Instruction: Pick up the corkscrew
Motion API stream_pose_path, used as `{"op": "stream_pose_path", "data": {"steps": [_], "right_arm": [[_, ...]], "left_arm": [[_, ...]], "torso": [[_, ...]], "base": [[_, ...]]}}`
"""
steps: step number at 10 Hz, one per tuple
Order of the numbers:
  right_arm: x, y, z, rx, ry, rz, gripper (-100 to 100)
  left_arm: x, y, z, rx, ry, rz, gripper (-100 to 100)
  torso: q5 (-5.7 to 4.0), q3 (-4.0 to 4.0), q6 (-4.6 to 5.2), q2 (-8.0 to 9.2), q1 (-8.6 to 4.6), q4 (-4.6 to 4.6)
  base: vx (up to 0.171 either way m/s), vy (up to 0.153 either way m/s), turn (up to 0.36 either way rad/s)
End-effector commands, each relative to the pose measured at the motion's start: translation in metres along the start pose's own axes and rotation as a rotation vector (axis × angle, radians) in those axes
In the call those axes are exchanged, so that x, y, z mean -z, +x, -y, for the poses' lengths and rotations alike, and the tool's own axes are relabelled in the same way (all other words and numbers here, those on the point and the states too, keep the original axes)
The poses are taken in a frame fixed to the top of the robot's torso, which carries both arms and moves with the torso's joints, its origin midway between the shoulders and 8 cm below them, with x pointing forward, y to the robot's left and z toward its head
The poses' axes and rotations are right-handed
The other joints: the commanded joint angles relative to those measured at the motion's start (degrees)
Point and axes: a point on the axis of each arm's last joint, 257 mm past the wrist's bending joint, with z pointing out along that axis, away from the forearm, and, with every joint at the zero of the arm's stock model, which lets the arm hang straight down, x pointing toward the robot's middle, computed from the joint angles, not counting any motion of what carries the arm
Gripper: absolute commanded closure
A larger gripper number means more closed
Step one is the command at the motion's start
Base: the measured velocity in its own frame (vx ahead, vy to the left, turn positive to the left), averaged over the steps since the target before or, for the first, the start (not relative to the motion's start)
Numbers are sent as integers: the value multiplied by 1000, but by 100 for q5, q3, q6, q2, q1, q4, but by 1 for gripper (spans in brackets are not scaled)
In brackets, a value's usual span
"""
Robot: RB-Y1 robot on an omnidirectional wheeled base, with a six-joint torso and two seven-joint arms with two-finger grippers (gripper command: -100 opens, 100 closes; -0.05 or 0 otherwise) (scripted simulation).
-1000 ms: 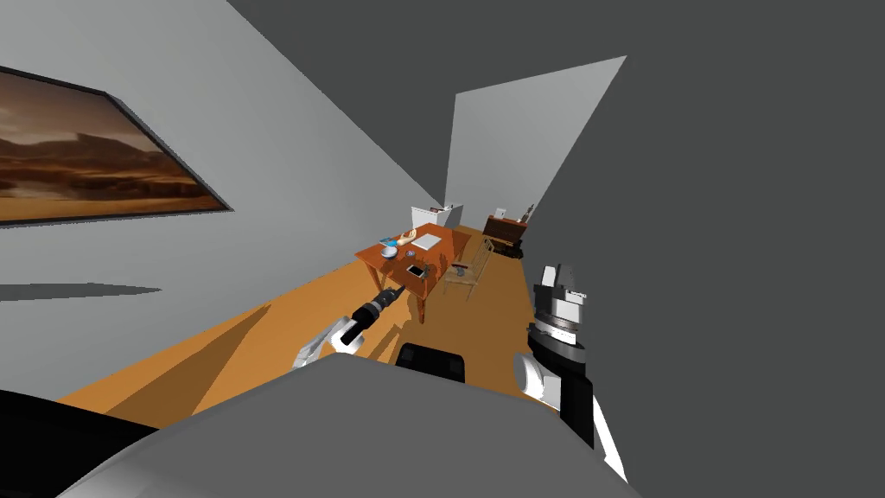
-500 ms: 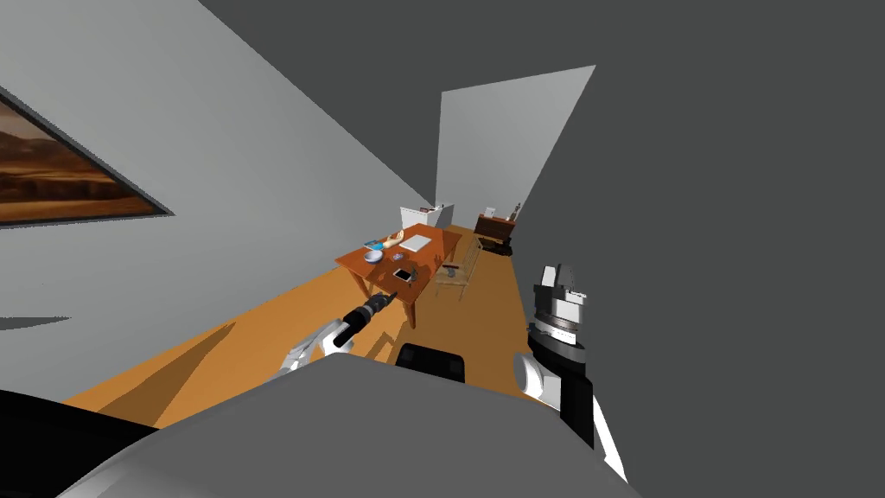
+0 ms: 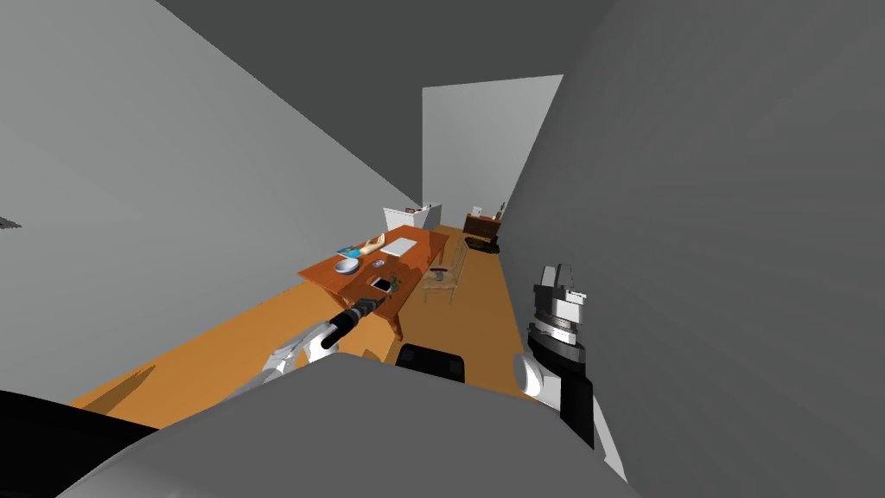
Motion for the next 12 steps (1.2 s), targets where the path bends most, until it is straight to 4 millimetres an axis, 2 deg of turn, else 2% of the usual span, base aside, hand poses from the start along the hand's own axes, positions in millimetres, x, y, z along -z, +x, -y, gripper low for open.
{"op": "stream_pose_path", "data": {"steps": [1, 4, 6, 7, 8, 10, 11, 12], "right_arm": [[0, 0, 0, 0, 0, 0, 0], [0, 0, 0, 0, 0, 0, 0], [0, 0, 0, 0, 0, 0, 0], [0, 0, 0, 0, 0, 0, 0], [0, 0, 0, 0, 0, 0, 0], [0, 0, 0, 0, 0, 0, 0], [0, 0, 0, 0, 0, 0, 0], [0, 0, 0, 0, 0, 0, 0]], "left_arm": [[1, 1, -20, -29, -33, -17, -100], [5, 2, -53, -63, -86, -35, -100], [4, 1, -53, -61, -85, -34, -100], [4, 0, -54, -62, -87, -33, 0], [-9, -4, -46, -60, -63, -27, -100], [-10, 1, -54, -60, -78, -39, -100], [-22, -6, -44, -59, -50, -28, -100], [-26, -6, -49, -60, -60, -31, -100]], "torso": [[0, 0, 0, 0, 0, 0], [3, 7, -1, 14, 10, 2], [3, 4, -3, 8, 11, 1], [4, 21, -5, 40, 18, 6], [6, 37, -6, 66, 24, 13], [6, 53, -6, 95, 24, 19], [6, 53, -6, 94, 25, 19], [6, 54, -5, 97, 22, 20]], "base": [[194, -70, -195], [182, -53, -159], [140, -33, -62], [16, -4, 2], [-24, -8, 35], [-31, -8, 4], [-35, -14, 25], [-36, -12, 18]]}}
